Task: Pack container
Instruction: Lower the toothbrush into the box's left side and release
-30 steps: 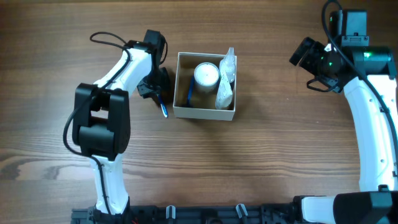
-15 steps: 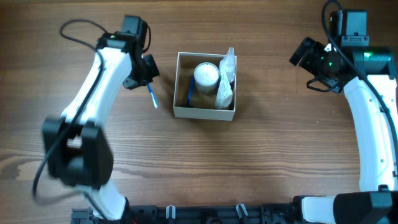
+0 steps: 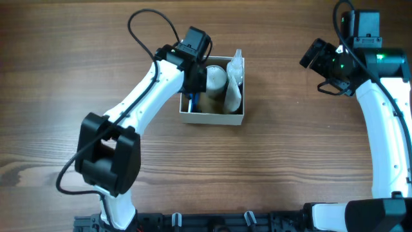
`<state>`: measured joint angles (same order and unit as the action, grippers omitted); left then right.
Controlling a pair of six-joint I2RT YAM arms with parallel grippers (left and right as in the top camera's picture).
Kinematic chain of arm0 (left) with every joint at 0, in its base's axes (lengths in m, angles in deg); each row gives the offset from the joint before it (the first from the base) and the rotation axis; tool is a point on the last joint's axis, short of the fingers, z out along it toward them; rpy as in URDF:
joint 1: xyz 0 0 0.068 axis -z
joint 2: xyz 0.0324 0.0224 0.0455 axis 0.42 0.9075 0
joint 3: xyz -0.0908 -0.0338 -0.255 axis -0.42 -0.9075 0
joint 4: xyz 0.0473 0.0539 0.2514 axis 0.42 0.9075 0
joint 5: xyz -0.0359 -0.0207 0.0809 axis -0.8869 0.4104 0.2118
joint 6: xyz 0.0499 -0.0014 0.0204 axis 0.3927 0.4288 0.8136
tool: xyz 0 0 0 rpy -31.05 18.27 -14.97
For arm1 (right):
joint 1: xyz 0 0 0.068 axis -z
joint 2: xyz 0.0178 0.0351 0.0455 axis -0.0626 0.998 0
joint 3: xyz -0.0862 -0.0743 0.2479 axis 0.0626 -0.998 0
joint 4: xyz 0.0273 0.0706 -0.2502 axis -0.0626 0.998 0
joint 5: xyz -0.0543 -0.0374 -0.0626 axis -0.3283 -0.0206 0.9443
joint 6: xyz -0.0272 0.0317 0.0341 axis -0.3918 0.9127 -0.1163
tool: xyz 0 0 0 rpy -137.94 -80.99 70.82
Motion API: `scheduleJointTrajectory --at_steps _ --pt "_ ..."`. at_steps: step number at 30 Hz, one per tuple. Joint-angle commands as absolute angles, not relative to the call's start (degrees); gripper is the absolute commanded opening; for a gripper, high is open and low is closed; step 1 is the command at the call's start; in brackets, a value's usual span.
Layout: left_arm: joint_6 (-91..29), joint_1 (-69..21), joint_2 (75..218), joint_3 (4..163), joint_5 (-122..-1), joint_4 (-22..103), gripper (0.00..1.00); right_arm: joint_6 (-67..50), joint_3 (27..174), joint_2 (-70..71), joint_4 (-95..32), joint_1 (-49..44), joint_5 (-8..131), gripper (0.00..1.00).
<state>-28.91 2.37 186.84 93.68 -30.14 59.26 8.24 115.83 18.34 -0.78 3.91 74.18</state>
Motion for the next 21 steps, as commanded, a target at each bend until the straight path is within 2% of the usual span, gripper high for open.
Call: scheduleJointTrajectory --at_steps 1,4,5,6,14,21 --pt "-28.0 1.8 183.5 93.7 -29.1 62.1 0.39 9.1 115.4 19.2 -0.8 3.8 73.7 1.0" --pt "-28.0 1.7 178.3 93.7 -29.0 64.7 0.6 9.1 115.4 19.2 -0.8 3.8 73.7 1.0" --pt "-28.0 1.6 176.6 93.7 -29.0 65.0 0.77 9.1 115.4 19.2 -0.8 3.8 73.7 1.0" --pt "-28.2 1.6 174.2 93.7 -29.0 65.2 1.0 9.1 115.4 19.2 -0.8 3.8 73.7 1.0" --pt "-27.8 1.3 157.0 93.7 -26.3 62.4 1.0 9.1 115.4 19.2 -0.8 3.8 73.7 1.0" --pt "-32.3 -4.2 142.3 93.7 -23.3 71.3 1.0 9.1 115.4 19.2 -0.8 3.8 73.7 1.0"
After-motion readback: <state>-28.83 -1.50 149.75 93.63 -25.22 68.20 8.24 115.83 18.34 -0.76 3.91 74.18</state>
